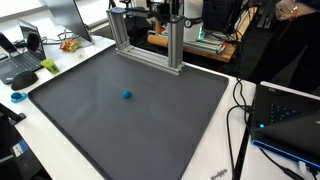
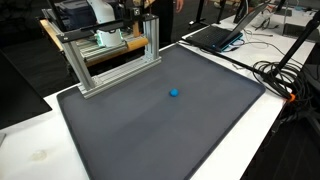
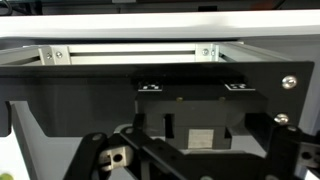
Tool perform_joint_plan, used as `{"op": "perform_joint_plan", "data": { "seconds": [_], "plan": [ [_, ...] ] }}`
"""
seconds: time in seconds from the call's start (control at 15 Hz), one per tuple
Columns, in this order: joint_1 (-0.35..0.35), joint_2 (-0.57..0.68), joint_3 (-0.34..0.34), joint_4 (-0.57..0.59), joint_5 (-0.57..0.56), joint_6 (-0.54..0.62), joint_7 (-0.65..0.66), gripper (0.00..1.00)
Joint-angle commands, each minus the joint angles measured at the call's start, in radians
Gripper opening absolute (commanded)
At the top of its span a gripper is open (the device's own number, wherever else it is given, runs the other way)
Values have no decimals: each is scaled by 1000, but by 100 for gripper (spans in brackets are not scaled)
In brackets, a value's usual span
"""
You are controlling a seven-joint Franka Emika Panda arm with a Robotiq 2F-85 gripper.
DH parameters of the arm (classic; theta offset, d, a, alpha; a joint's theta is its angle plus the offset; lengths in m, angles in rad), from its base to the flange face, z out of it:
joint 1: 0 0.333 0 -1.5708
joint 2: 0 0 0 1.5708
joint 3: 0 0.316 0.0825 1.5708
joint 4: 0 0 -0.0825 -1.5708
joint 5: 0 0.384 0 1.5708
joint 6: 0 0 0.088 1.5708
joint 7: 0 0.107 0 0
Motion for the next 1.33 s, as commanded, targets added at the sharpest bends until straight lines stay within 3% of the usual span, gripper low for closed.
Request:
{"op": "perform_joint_plan", "data": {
  "seconds": [0.0,0.07,0.53,1.27],
  "plan": [
    [7,-29,0,-22,-18,-4,-14,91],
    [7,-29,1,-21,-17,-4,-14,74],
    [-2,-17,15,-20,-28,5,19,24],
    [20,19,49,40,8,98,108,22]
  ]
}}
